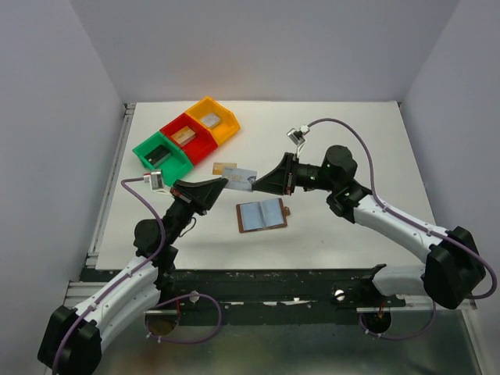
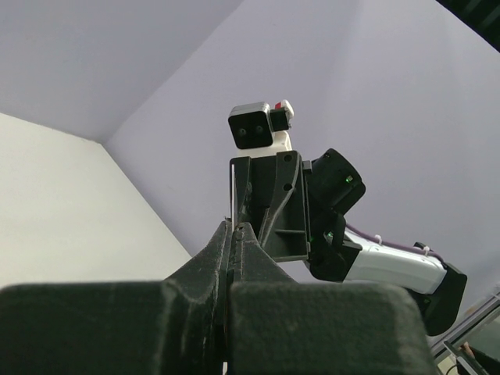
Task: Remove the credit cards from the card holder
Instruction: Remove the credit card from the card holder, then place the credit card at the center of the board.
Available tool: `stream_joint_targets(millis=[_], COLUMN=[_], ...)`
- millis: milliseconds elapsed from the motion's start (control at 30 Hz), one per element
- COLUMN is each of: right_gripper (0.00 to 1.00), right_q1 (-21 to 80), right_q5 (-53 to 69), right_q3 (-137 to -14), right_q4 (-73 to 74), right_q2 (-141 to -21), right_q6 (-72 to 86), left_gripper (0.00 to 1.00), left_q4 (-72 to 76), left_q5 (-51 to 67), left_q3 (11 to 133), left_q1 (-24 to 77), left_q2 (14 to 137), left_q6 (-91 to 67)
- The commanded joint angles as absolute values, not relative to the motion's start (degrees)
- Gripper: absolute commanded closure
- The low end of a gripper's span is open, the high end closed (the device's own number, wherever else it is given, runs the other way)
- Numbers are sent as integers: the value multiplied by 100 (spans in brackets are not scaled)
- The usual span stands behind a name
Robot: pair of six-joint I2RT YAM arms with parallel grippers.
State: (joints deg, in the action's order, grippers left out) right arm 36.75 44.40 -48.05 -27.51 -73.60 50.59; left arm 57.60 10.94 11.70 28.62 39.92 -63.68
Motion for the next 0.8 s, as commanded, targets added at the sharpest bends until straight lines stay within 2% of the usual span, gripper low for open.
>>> stream_joint_targets(millis=[0,100,200,400,433,500,533,567,767], right_gripper=[66,66,72,96,100,100,100,100,100], right_q1=[3674,3674,3683,3674,3674,3613,3517,3394,2392], right_q5=[4614,4605,4588,4623,4623,4606,4588,4597,4405], right_q3=[-4992,-4983,-4983,-4975,-4975,-5062,-5132,-5229,-6080], right_q4=[-2997,-3006,-3041,-3068,-3024,-2657,-2376,-1938,329], right_q2=[-7497,-7532,-7541,-7497,-7471,-7427,-7383,-7348,-7636], right_q6=[5106,5124,5115,5115,5089,4967,4896,4791,3922], left_gripper=[100,100,100,100,89,41,28,1,1], left_q4=[6091,6108,6108,6012,5933,5452,4892,4382,1780], left_q5=[1116,1134,1143,1125,1125,924,749,530,-658], left_q3=[1143,1134,1125,1090,1099,1151,1212,1300,1765], left_q1=[2865,2865,2865,2865,2865,2857,2848,2848,2690], left_q2=[4025,4043,4060,4043,4034,3833,3615,3377,2348], left_q6=[-6407,-6416,-6416,-6407,-6399,-6372,-6329,-6145,-5476])
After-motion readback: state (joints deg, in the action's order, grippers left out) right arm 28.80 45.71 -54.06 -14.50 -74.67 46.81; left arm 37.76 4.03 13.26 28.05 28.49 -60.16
